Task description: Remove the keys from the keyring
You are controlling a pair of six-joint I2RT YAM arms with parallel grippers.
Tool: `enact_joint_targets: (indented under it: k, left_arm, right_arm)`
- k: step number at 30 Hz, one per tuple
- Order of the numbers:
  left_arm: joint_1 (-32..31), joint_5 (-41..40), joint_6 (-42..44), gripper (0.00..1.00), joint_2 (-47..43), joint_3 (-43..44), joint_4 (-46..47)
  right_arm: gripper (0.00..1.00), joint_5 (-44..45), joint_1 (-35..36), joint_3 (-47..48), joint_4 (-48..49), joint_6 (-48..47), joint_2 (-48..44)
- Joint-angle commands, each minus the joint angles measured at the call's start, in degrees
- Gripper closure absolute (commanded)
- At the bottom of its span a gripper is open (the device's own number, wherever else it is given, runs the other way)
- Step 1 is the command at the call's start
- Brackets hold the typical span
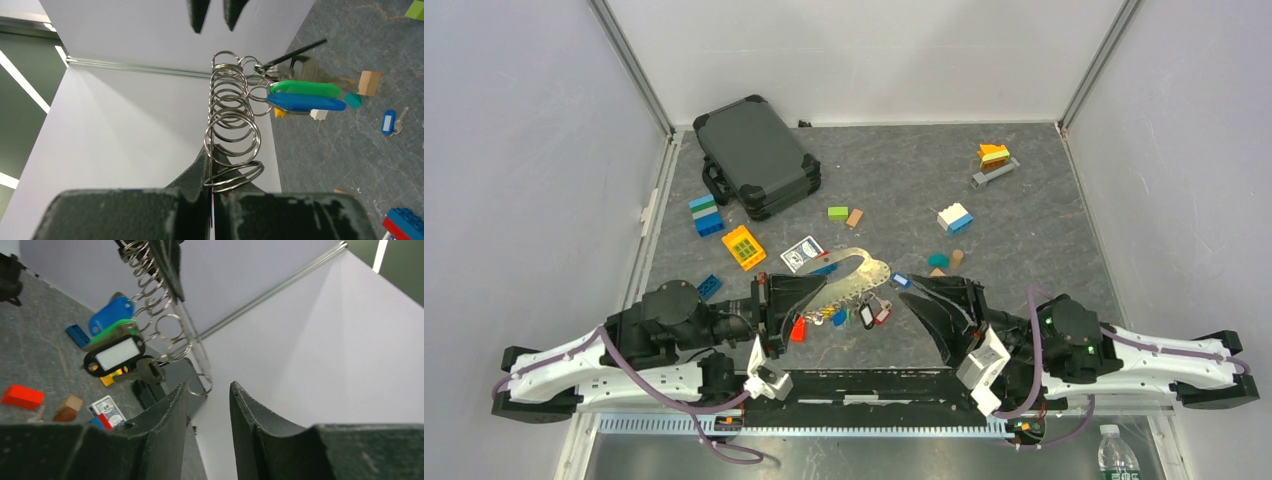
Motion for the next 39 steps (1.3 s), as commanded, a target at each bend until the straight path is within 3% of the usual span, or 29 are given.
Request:
enact_joint_targets:
  k: [1,12,21,39]
  left_arm:
    - [0.09,2.6,3.86,0.98,-0.44,4.97,-0.63]
    - [0.06,4.78,5.4,0.98,-1.09,6.82,-4.32]
    - [0.13,11.44,5.32,0.98,-1.86,9.68,-7.93]
    - [0.1,13.24,4.73,0.98,-0.91,9.86,-7.9]
  right_arm:
    - [0.6,-2.83,0.24,-2.67,4.07,9.51,-0.26]
    - [0.64,-11.74,0.25,-10.42,20.85,25.75,2.45]
    - [0.64,-9.15,0.25,-14.73,31.46,30.96,3.47]
    - [0.56,-8.62,0.25,-17.42,46.38,38.55,8.14]
